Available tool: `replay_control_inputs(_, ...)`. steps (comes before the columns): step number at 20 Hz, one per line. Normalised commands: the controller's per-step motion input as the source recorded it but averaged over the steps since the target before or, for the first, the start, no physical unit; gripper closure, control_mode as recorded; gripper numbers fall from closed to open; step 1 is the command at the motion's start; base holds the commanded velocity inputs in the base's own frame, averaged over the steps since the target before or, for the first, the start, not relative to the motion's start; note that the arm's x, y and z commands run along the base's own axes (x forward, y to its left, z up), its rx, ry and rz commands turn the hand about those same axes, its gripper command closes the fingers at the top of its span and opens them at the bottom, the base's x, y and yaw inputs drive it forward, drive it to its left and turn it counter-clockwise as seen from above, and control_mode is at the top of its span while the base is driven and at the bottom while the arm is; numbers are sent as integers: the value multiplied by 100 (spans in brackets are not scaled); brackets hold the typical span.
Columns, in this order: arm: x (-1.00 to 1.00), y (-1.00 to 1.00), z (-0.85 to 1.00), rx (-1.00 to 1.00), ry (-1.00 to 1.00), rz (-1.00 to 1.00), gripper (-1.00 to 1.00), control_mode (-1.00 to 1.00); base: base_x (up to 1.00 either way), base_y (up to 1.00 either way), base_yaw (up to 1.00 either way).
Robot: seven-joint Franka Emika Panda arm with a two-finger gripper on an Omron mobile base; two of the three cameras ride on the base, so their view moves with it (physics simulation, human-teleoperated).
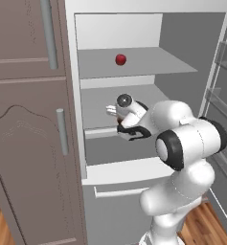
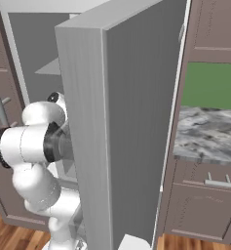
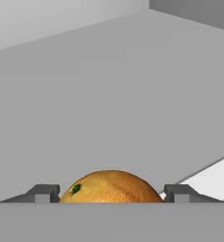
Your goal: Pick the apple and orange from the fridge and place them inside the tupperware on the counter.
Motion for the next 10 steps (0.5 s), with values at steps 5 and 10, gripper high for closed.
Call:
replay_control_inputs(5,-81,-41,76,0,-9,3,100,-100,0,0,0)
replay_control_inputs(10,-21,-35,99,0,0,5,100,-100,0,0,0)
